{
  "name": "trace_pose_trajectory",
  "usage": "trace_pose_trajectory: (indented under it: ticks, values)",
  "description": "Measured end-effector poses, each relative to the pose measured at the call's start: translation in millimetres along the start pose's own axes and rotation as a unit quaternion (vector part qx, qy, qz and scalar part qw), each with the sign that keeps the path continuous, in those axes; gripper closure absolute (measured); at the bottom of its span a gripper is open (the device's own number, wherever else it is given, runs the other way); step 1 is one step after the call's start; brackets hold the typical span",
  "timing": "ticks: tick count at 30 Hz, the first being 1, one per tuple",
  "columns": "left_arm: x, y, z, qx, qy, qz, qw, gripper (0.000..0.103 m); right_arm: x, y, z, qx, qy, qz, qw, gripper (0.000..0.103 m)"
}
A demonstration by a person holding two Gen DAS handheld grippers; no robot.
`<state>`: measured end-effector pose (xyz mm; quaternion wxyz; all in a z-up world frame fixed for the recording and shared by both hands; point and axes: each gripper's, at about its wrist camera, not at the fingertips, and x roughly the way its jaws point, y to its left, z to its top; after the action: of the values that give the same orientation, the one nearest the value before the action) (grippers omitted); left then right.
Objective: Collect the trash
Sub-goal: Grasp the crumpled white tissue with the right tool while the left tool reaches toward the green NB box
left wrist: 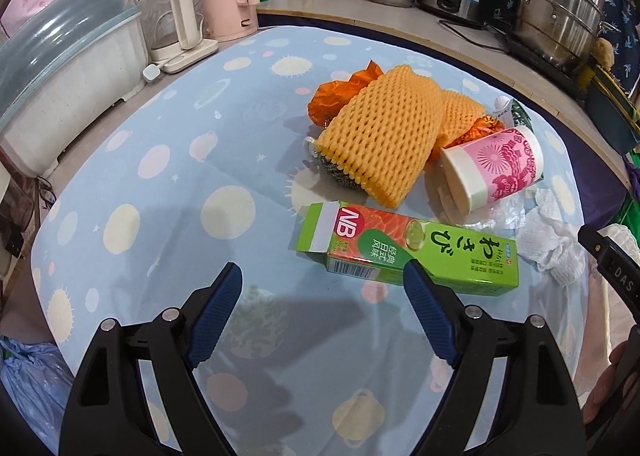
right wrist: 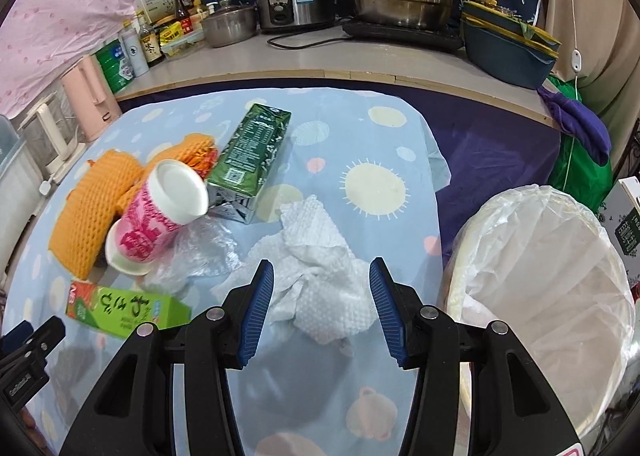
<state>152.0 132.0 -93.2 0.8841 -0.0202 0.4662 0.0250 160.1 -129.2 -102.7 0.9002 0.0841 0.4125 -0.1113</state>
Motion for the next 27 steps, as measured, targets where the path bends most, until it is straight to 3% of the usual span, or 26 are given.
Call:
trace_pose_trajectory:
  ticks: [7,16,19,27]
  values:
    - [12,-1,4,-0.003,0.008,-0.002,1.0,0.02,27,-2,3,0.001,0.016,-0.005,1.0,0.057]
    - [22,-6,9,-0.01,0.014,-0.016,0.9997,0.016,39,1,-5,-0.009,0.029,-0.001,1.0,0.084]
    - [24,-9,11,-0.011,0.015,-0.02,0.9996,0.016,37,1,-6,-0.011,0.027,0.002,1.0,0.097]
    - [26,-28,20,-0.013,0.013,-0.03,0.9994,0.014,20,2,-6,-0.011,0.011,0.009,1.0,0.099]
